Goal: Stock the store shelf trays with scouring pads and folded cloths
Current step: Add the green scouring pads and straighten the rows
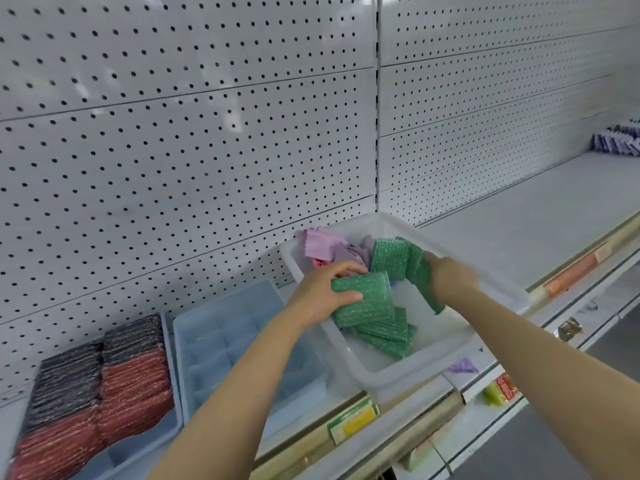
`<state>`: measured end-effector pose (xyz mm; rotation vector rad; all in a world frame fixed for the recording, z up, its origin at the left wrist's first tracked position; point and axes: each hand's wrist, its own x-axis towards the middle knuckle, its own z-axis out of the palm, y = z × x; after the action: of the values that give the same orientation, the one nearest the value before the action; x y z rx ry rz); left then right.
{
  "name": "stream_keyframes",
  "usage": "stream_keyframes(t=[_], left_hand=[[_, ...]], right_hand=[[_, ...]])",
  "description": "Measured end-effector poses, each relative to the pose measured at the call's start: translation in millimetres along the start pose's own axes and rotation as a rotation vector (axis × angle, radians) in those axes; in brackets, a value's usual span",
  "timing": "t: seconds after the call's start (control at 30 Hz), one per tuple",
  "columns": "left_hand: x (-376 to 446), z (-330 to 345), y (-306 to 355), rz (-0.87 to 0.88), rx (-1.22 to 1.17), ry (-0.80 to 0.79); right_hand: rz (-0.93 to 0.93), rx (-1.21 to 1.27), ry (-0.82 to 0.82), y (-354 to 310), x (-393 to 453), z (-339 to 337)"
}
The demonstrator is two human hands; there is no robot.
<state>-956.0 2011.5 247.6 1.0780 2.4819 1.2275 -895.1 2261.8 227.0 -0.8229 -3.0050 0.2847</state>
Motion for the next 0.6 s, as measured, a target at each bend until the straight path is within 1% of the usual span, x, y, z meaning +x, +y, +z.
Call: stream_keyframes(t=[0.07,0.13,0.2,0.27,0.43,0.6], left_hand=[[-8.4,-14.5,-0.6,0.009,-0.13,0.096],[-18.5,-31.5,-4.1,-0.003,-0.228,0.2],[-31.4,-50.4,-8.3,-0.014,-0.296,0.293],[-47.5,-68.6,-13.7,-0.01,-0.334,0.343],[-100.7,-115.1,-36.6,-0.03,-0.272,0.44],[-169.2,-159.4,-65.0,-0.112,-0.182,0.52]], right_hand=[[-0.083,0.143,0.097,-10.0,-3.7,-8.3],[-0.238,0.35,0.188,-20.9,-12.5,-14.0],[-0.358,0.571,0.218,-35.8,-27.3,-21.0],[-0.443,0.71,0.208,-54.5,-41.0,-23.6],[-0.597,0.75,0.209,-109.1,-65.8,-17.5],[-0.708,0.783,0.179,-173.1,-92.9,-3.6]])
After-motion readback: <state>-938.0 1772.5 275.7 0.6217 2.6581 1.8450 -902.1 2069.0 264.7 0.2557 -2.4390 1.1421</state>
